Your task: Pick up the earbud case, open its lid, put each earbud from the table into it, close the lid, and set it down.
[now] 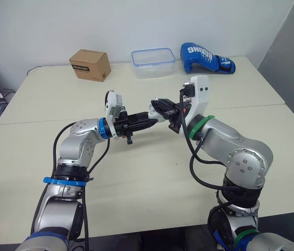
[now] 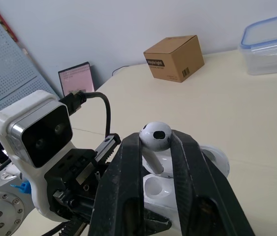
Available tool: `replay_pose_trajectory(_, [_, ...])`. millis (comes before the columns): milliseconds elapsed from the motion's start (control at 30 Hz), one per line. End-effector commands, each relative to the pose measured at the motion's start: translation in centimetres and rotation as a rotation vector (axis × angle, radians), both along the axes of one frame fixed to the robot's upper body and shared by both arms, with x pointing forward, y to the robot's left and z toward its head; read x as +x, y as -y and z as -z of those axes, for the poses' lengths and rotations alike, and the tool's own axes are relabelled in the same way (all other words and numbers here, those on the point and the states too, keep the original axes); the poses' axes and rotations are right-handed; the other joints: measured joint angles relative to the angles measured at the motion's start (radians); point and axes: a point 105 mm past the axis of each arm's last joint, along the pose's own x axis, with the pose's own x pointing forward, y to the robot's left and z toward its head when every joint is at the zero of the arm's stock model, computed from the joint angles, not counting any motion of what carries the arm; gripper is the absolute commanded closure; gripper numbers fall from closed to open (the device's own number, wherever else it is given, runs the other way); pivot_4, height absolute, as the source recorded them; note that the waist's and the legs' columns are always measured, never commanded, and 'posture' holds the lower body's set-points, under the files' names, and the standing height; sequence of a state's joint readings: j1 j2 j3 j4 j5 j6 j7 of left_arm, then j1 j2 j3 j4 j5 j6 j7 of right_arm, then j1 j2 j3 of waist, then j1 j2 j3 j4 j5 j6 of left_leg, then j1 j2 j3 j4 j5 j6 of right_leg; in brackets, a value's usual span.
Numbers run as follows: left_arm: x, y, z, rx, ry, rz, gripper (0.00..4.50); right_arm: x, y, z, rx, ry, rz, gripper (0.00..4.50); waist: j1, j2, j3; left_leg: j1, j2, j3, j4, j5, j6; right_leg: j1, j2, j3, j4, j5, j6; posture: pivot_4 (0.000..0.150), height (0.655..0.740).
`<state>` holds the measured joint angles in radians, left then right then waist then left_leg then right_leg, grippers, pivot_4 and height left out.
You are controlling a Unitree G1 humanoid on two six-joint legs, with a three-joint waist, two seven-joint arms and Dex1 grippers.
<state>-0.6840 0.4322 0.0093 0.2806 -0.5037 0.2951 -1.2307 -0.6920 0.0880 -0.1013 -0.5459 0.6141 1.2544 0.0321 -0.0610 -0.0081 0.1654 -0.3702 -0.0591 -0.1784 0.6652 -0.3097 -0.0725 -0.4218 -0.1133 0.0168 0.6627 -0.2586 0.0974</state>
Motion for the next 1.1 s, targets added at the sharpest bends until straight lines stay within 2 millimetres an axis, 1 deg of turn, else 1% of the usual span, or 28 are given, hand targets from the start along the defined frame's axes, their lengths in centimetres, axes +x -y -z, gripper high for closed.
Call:
replay_pose_trajectory(33, [0.1,0.2,-1.7,-0.021,0.067,0.001,3.74,-0.7,-0.3,-0.9,0.02,0.04,-0.012,4.09,0.0,0.0,0.0,0.0,0.0,0.0,0.0,0.0,0.0,0.0,0.0,0.0,0.0,0.0,0.0,0.15,0.7307])
replay_pose_trajectory(467, [0.2,0.4,-2.3,-0.031,0.072,-0.008,3.74,-0.5,-0.5,-0.2,0.027,-0.008,0.008,4.09,0.0,0.0,0.0,0.0,0.0,0.0,0.0,0.0,0.0,0.0,0.0,0.0,0.0,0.0,0.0,0.15,0.7307])
replay_pose_trajectory(833, [0.6,1.8,-3.4,-0.037,0.088,0.014,3.74,0.2,-0.2,0.1,0.039,-0.031,0.082,4.09,0.001,0.0,0.0,0.0,0.0,0.0,0.0,0.0,0.0,0.0,0.0,0.0,0.0,0.0,0.0,0.15,0.7307])
replay_pose_trajectory(1100, [1.1,2.5,-4.2,-0.054,0.125,0.013,3.74,0.4,0.0,0.8,-0.033,-0.048,0.136,4.09,0.0,0.0,0.0,0.0,0.0,0.0,0.0,0.0,0.0,0.0,0.0,0.0,0.0,0.0,0.0,0.15,0.7307])
